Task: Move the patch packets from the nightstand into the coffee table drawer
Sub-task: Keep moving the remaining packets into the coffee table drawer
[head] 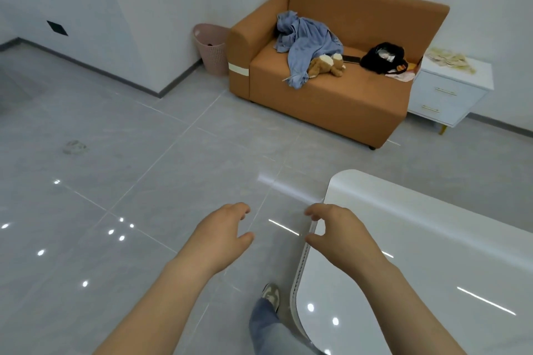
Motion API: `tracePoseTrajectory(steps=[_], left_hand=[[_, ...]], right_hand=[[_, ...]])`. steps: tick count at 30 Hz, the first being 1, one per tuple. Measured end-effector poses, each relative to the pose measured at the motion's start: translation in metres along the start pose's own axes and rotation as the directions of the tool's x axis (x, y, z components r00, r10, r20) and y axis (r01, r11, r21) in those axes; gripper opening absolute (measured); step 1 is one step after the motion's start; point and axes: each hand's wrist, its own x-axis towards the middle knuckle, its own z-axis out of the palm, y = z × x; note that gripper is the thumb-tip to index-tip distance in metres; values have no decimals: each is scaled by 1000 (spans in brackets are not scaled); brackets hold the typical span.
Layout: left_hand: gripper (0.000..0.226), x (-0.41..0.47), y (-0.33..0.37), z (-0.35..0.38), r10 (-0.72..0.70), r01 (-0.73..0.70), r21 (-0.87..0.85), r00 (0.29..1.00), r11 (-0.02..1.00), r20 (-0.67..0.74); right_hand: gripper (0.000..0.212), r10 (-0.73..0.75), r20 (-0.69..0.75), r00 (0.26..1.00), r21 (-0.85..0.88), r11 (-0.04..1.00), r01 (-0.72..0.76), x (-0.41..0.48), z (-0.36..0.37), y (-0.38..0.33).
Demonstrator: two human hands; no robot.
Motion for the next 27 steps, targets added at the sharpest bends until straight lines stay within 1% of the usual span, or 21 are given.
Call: tracePoseTrajectory(steps=[6,10,19,27], left_hand=[[47,76,25,-30,13,-12,28,1000,1000,-14],[47,129,45,-42,49,-48,32,999,998,-24],[48,243,72,-64,127,-130,60,991,990,53],[48,377,84,-103,210,-219,66,970,973,123]], right_hand=[[46,34,-19,999,39,999,-33,65,-43,16],[47,68,-32,997,38,997,-66,110,-70,31],[47,156,-54,986,74,986,-152,195,-108,52],[47,268,-105,958,122,959,-255,298,-148,58]])
